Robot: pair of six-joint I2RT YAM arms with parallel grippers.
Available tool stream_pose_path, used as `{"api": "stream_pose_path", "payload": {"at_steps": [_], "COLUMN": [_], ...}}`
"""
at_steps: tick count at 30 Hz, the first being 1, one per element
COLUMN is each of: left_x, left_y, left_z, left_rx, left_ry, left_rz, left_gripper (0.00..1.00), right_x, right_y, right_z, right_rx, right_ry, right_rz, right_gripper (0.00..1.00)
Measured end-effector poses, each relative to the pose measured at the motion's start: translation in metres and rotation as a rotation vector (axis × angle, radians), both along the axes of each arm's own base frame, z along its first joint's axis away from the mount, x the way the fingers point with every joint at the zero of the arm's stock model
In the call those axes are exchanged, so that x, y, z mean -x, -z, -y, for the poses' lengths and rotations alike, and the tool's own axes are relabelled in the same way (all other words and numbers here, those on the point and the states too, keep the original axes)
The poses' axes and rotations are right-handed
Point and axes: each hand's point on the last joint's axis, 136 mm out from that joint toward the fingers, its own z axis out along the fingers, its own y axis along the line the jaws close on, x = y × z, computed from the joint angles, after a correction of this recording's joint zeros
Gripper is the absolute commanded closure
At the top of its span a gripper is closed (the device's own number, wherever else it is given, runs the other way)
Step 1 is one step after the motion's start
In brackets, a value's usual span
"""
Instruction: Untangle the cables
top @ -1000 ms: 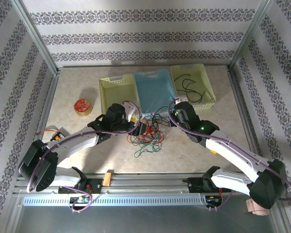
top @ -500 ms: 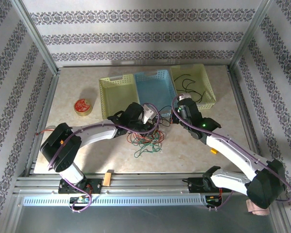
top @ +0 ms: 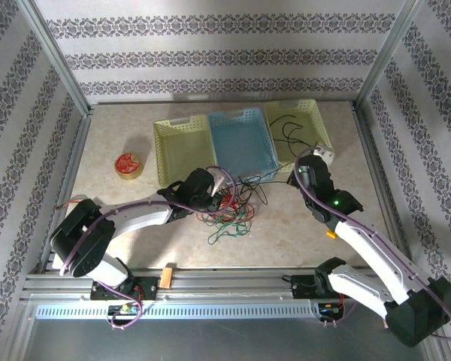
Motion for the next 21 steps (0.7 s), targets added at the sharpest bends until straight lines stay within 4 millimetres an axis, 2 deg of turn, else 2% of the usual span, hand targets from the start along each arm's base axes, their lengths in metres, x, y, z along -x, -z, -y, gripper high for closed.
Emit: {"api": "stream_pose_path", "payload": {"at_steps": [7, 12, 21], "left_x": [0.006, 0.002, 0.003], "left_y": [0.012, 0.009, 0.012], "left_z": [-0.023, -0.041, -0.046], "left_rx": [-0.027, -0.014, -0.022], "left_ry": [-0.069, -0.129, -0.137], "left_rz": [-0.013, -0.009, -0.014], "left_gripper": [1.0, 1.0, 1.0], "right_x": [0.017, 0.025, 0.041], "right_y": [-0.007, -0.007, -0.017], "right_z": [0.052, 0.083, 0.123], "right_rx": [0.023, 0.053, 0.123], "right_ry": [0.197, 0.302, 0.416], "right_rz": [0.02, 0.007, 0.012], "right_gripper": [1.0, 1.0, 1.0]}}
